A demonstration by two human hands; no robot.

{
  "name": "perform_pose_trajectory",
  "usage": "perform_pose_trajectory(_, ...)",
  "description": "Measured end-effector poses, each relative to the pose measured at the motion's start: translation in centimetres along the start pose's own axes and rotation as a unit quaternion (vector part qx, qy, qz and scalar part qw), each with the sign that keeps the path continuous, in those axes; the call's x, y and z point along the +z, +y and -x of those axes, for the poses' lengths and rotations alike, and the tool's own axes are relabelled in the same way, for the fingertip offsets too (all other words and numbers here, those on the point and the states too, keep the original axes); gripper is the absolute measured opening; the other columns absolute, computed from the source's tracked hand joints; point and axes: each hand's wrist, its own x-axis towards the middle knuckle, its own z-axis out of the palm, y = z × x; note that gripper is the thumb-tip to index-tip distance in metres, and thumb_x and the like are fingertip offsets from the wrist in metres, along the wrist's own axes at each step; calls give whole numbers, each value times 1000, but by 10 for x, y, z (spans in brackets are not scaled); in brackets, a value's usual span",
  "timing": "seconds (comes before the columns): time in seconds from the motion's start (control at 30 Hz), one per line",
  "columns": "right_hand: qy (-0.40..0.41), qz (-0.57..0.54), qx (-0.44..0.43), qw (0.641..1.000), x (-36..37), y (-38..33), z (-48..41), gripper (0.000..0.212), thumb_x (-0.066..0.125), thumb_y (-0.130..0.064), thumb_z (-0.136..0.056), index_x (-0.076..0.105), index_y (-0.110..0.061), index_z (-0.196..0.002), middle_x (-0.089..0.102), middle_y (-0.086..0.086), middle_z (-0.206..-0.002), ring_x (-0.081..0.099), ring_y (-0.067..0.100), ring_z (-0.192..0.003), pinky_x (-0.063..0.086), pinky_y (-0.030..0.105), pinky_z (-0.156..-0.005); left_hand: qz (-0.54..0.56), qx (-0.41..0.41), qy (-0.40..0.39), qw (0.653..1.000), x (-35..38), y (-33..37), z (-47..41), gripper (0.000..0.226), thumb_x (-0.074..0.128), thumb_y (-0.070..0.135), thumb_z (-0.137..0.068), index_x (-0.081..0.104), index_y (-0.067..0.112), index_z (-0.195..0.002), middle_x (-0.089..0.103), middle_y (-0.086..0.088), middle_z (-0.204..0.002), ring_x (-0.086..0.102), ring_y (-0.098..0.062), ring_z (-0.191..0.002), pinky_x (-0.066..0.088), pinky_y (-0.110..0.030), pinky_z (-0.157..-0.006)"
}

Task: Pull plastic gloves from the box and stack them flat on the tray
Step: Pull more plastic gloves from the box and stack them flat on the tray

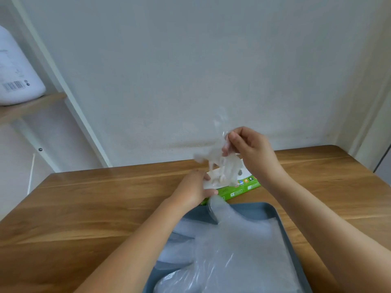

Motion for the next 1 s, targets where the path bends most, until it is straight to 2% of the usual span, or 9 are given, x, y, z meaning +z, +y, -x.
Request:
perform_pose_trajectory(0.13, -31, -105, -13, 994, -7, -37, 6, 26, 41, -6, -100, 53, -5, -78, 63, 5, -65, 61, 20, -62, 51, 23, -67, 45, -41, -46, 997, -4, -3, -5, 44, 70, 29, -87, 55, 12, -124, 52, 4, -123, 50, -14, -118, 37, -21, -91)
perform_pose_trajectory(0.23, -81, -111, 36, 990, -15, -48, 12, 28, 38, -9, -101, 50, -5, -76, 65, 7, -64, 60, 20, -60, 51, 27, -68, 126, -66, 5, 990, -13, -7, -4, 5, 60, 15, -91, 63, 17, -96, 62, -6, -111, 57, -21, -97, 46, -21, -72)
perform_pose_trajectory(0.3, -111, -89, 54, 988, -20, -52, 20, 28, 37, -9, -101, 48, -4, -76, 64, 10, -63, 59, 22, -60, 49, 26, -66, 352, -61, 26, 934, -26, 2, 9, 25, 54, 3, -95, 64, 21, -82, 67, 0, -94, 56, -18, -87, 44, -14, -66)
perform_pose_trajectory(0.37, -135, -75, 59, 986, -23, -56, 29, 26, 38, -10, -101, 48, -3, -78, 59, 18, -63, 60, 23, -61, 50, 24, -63, 518, -43, -44, 853, -44, 13, 21, 26, 52, 27, -98, 72, 12, -92, 74, -3, -94, 65, -21, -90, 51, -19, -74)
perform_pose_trajectory(0.43, -167, -55, 63, 982, -24, -60, 36, 24, 39, -10, -101, 49, -3, -81, 56, 21, -64, 60, 23, -58, 49, 23, -60, 515, -14, -150, 844, -54, 24, 32, 81, 47, 69, -82, 63, 0, -121, 66, -18, -120, 62, -32, -113, 49, -35, -96)
perform_pose_trajectory(0.5, -192, -11, 66, 979, -23, -65, 41, 20, 43, -11, -100, 51, -4, -84, 56, 20, -62, 59, 24, -55, 49, 27, -60, 486, 62, -222, 843, -58, 33, 44, 104, 55, 80, -68, 56, -3, -129, 59, -23, -129, 54, -36, -124, 42, -41, -107)
perform_pose_trajectory(0.73, -207, 189, 87, 956, -20, -90, 58, 16, 55, -22, -96, 60, -12, -84, 64, 4, -57, 61, 19, -48, 47, 26, -58, 334, 115, -160, 922, -58, 63, 87, 14, 72, 25, -85, 72, 12, -89, 70, 9, -81, 63, -1, -82, 43, -20, -81)
perform_pose_trajectory(0.83, -243, 162, 131, 947, -25, -102, 69, 16, 65, -23, -90, 58, -10, -96, 68, 3, -66, 59, 16, -50, 46, 21, -56, 343, 107, -146, 922, -59, 65, 102, 16, 78, 28, -78, 70, 15, -75, 62, 8, -70, 57, -3, -67, 40, -19, -71)
perform_pose_trajectory(1.0, -335, 224, 188, 896, -40, -111, 90, 56, 80, -11, -74, 50, -29, -118, 70, -6, -80, 64, 9, -70, 50, 21, -71, 490, 64, -110, 863, -58, 52, 119, 40, 76, 28, -64, 66, 3, -95, 69, -9, -89, 64, -16, -81, 50, -25, -76)
